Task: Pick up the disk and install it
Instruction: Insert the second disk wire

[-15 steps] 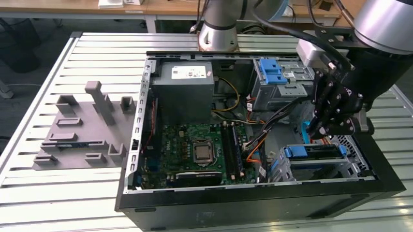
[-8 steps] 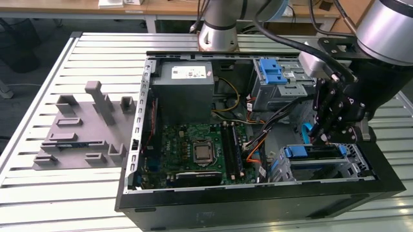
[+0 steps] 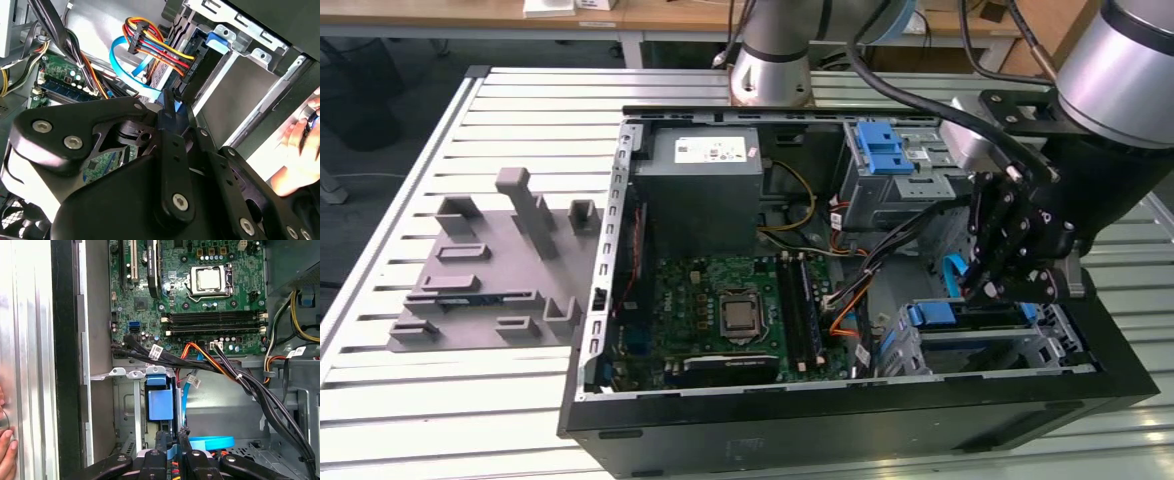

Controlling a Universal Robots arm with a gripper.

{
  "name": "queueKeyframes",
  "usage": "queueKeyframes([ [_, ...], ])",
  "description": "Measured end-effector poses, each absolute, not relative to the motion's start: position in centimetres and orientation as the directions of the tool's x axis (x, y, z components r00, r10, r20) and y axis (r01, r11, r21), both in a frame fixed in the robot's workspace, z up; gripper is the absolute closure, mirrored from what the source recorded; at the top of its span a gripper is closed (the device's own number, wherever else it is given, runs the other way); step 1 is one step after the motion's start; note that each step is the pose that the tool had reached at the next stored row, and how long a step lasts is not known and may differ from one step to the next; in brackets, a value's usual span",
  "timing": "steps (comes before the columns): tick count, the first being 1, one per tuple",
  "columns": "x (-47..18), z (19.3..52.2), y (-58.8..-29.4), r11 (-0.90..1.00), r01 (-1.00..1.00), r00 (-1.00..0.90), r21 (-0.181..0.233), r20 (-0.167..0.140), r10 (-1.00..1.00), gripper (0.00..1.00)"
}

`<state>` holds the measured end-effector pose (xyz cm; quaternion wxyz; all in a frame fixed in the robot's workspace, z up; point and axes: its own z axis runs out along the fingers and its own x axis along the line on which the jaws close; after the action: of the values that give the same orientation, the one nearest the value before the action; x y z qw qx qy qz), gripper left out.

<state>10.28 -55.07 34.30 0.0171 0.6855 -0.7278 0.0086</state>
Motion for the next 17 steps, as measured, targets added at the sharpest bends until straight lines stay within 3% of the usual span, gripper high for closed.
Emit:
queueKeyframes([
  [17,10.81,33.72,-55.07,0.070,-0.997,-0.070,0.011,0.036,-0.997,0.77],
])
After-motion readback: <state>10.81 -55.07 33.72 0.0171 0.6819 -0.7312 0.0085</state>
